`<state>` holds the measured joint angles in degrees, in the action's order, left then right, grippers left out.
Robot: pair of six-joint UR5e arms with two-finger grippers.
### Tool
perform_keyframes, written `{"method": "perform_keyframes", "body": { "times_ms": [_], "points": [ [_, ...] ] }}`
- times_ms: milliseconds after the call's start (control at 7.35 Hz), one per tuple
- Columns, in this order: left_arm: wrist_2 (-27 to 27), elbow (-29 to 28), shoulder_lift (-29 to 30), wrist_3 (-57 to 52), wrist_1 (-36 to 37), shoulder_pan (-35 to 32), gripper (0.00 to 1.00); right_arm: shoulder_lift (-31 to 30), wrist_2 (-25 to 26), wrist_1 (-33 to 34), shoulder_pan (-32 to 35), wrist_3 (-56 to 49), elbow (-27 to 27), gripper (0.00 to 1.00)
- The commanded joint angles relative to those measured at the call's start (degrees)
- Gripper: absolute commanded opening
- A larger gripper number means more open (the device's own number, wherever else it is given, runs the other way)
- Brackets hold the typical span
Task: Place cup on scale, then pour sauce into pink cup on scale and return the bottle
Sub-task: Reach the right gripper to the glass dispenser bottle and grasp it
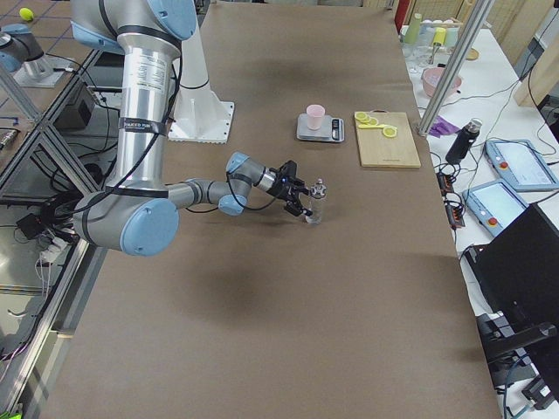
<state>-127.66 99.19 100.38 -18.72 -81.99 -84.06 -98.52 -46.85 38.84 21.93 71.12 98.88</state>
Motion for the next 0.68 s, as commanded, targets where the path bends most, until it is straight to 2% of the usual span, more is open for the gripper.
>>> {"method": "perform_keyframes", "body": {
  "times_ms": [0, 544],
  "points": [
    [0.0, 0.0, 0.1, 0.0, 0.0, 0.0, 0.98, 0.1, 0.0, -3.2, 0.0, -0.1, -2.3, 1.0],
    [0.0, 0.1, 0.1, 0.0, -0.2, 0.1, 0.98, 0.6, -0.1, -4.8, 1.6, -3.0, -3.0, 1.0]
  ]
}}
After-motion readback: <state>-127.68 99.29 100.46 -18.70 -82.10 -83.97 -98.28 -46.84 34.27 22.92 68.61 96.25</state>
